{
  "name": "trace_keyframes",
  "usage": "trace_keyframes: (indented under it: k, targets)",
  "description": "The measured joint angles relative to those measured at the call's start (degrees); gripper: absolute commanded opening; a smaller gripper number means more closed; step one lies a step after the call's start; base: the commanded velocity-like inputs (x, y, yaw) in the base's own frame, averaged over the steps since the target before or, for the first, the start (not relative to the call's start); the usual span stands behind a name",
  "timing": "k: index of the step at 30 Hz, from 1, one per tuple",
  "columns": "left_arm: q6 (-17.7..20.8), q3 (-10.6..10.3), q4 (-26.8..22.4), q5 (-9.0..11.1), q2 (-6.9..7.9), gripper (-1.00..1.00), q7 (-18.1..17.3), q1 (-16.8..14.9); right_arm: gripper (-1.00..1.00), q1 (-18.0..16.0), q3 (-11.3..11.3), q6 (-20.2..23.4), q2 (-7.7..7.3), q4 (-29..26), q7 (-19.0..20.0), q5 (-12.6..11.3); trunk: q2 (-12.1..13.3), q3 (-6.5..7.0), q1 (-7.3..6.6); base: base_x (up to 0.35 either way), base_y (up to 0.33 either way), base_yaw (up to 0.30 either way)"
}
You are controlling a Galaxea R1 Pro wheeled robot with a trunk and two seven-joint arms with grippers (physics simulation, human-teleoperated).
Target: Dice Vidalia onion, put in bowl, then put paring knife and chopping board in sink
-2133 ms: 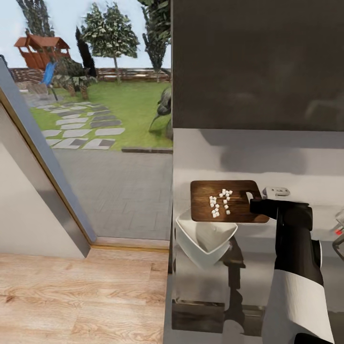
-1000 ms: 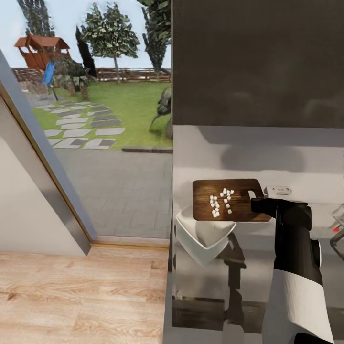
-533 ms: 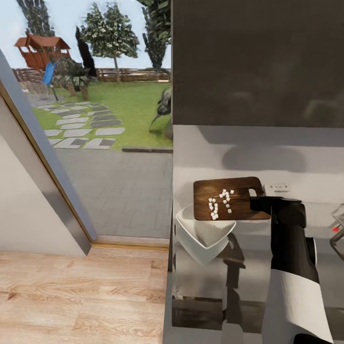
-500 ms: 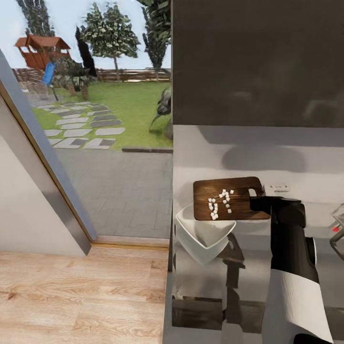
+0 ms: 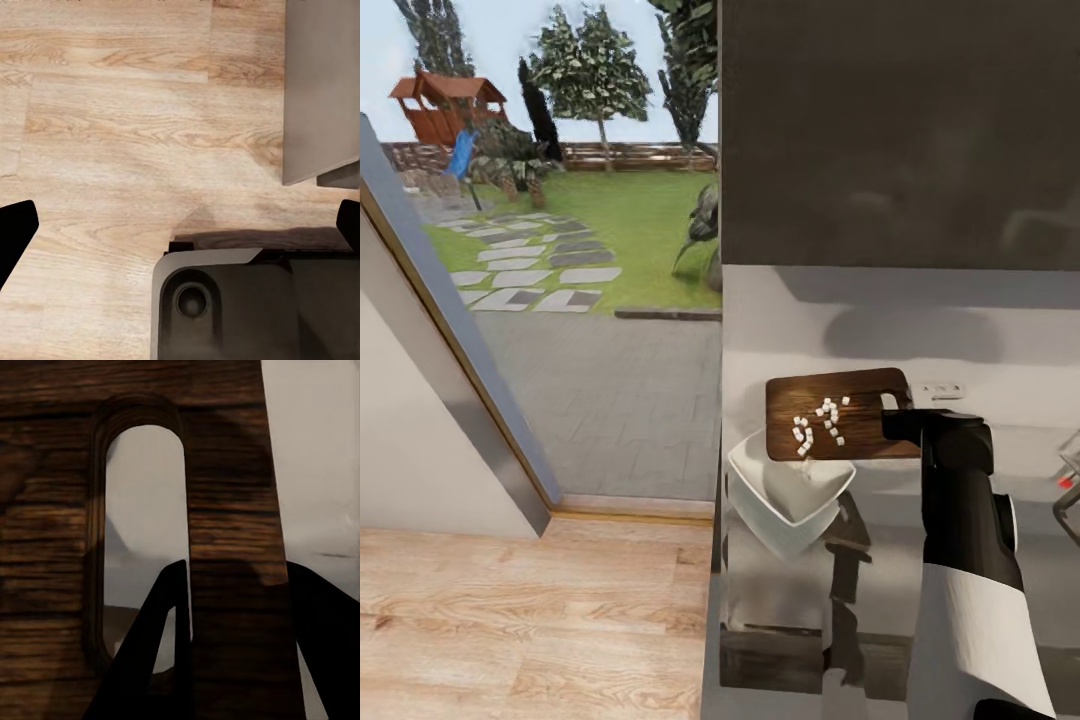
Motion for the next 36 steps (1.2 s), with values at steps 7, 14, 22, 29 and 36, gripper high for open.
trace_keyframes:
  k: [7,14,22,29,36]
  targets:
    - [0.00,0.00,-0.04,0.00,0.00,1.00,0.00,0.00,-1.00,0.00,0.11,0.00,0.04,0.00,-0.02,-0.01,0.00,0.00,0.00,0.004,0.000,0.000]
    - [-0.05,0.00,-0.04,0.00,0.00,1.00,0.00,0.00,-1.00,0.00,0.20,-0.01,0.11,0.00,-0.12,0.01,0.00,0.00,0.00,0.000,0.000,0.000]
    - [-0.06,0.00,-0.12,0.00,0.00,1.00,0.00,0.00,-1.00,0.00,0.20,-0.01,0.17,0.00,-0.48,0.04,0.00,0.00,0.00,0.000,0.000,0.000]
    - [-0.07,0.00,-0.13,0.00,0.00,1.00,0.00,0.00,-1.00,0.00,0.24,-0.25,0.21,0.00,-2.55,-0.09,0.00,0.00,0.00,0.000,0.000,0.000]
    - [-0.07,0.00,-0.13,0.00,0.00,1.00,0.00,0.00,-1.00,0.00,0.21,-0.36,0.18,0.00,-2.78,-0.07,0.00,0.00,0.00,0.000,0.000,0.000]
